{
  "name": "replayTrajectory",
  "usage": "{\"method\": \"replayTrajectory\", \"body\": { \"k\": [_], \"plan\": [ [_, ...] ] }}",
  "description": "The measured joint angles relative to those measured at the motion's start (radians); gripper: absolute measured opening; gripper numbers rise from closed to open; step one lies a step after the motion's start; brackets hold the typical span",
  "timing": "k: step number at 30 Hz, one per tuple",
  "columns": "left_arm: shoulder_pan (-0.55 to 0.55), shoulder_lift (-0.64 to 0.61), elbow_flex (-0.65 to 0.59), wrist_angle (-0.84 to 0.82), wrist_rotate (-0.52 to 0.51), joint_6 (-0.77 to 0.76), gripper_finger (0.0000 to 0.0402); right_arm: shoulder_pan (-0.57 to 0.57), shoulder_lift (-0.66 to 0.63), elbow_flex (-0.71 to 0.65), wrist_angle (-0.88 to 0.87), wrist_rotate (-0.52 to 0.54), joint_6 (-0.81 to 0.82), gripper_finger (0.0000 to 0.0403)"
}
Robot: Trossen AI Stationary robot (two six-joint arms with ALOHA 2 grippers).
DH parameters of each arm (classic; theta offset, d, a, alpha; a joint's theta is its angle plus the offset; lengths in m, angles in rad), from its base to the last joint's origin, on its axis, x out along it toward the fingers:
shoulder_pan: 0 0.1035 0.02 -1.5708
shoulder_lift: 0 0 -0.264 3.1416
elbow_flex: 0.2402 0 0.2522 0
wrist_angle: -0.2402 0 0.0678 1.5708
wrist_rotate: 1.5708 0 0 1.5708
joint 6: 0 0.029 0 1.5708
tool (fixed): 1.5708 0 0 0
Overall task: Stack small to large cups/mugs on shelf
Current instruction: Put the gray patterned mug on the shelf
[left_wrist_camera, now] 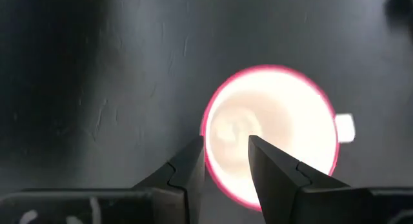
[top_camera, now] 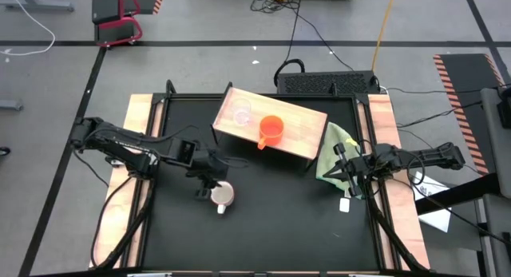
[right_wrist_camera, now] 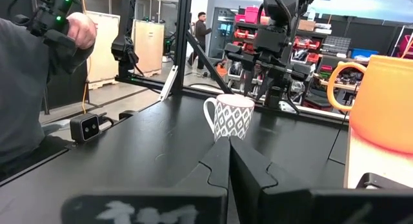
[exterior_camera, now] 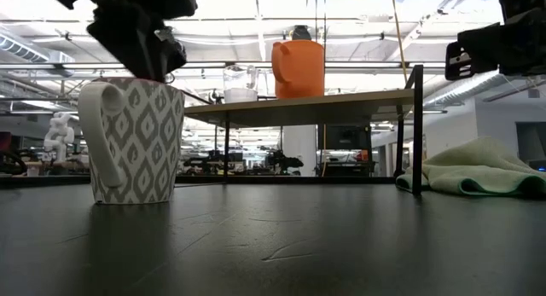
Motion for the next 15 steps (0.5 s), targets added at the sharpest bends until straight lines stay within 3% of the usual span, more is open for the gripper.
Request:
{"method": "replayTrajectory", "body": {
  "k": [15],
  "plan": [
    [0.0,0.022,-0.001,-0.034,-0.045,0.025,0.012,0.0,0.0,0.0,-0.014,0.0,0.0,0.0]
  ]
}}
